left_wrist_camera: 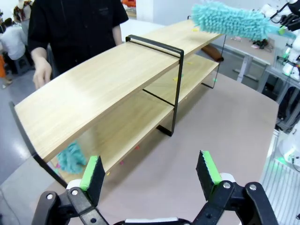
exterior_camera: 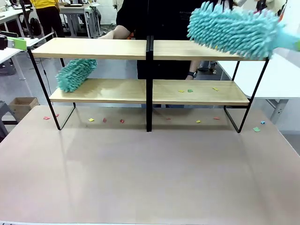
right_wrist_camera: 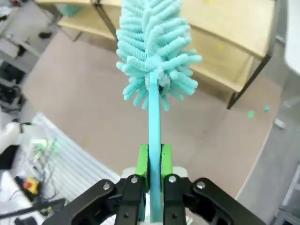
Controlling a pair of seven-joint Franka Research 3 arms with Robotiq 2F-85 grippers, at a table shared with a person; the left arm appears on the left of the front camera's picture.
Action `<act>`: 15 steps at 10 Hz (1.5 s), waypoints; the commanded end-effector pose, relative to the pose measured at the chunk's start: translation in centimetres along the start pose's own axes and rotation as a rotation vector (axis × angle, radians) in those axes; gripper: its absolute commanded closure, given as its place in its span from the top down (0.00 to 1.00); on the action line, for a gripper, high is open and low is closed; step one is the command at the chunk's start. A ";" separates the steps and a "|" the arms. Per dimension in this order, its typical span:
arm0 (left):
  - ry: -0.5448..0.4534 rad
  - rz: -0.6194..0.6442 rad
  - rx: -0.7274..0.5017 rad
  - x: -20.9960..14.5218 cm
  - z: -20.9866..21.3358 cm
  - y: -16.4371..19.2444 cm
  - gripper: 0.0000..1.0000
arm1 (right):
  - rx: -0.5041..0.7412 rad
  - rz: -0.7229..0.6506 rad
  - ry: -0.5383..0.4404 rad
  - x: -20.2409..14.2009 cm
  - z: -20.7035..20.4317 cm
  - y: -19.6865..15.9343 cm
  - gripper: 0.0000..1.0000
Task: Clean the shelves.
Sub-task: Clean a randomly selected level of the Shelf with the Duster.
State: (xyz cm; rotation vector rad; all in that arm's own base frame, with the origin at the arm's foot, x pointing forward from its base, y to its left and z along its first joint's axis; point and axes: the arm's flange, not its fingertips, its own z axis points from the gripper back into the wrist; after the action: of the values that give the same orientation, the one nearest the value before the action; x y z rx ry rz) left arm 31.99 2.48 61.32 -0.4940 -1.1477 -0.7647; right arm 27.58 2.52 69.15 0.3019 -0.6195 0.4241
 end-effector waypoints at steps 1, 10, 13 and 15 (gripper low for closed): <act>0.000 0.001 -0.004 -0.1 -0.1 0.1 1.00 | -0.144 -0.094 0.015 1.6 -1.7 0.1 0.12; 0.000 0.001 -0.004 -0.1 -0.1 0.1 1.00 | -0.176 -0.165 -0.120 -1.7 3.2 -2.0 0.12; 0.000 0.001 -0.004 -0.1 -0.1 0.1 1.00 | 0.020 -0.139 -0.106 -2.9 5.0 -3.7 0.12; 0.000 0.001 -0.004 -0.1 -0.1 0.1 1.00 | 0.177 -0.110 -0.060 -4.3 6.3 -5.8 0.12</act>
State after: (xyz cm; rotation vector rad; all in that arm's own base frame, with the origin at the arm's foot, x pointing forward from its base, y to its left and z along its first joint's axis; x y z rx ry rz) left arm 31.96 2.49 61.35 -0.4933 -1.1486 -0.7650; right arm 24.43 -4.62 70.02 0.4467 -0.6698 0.3063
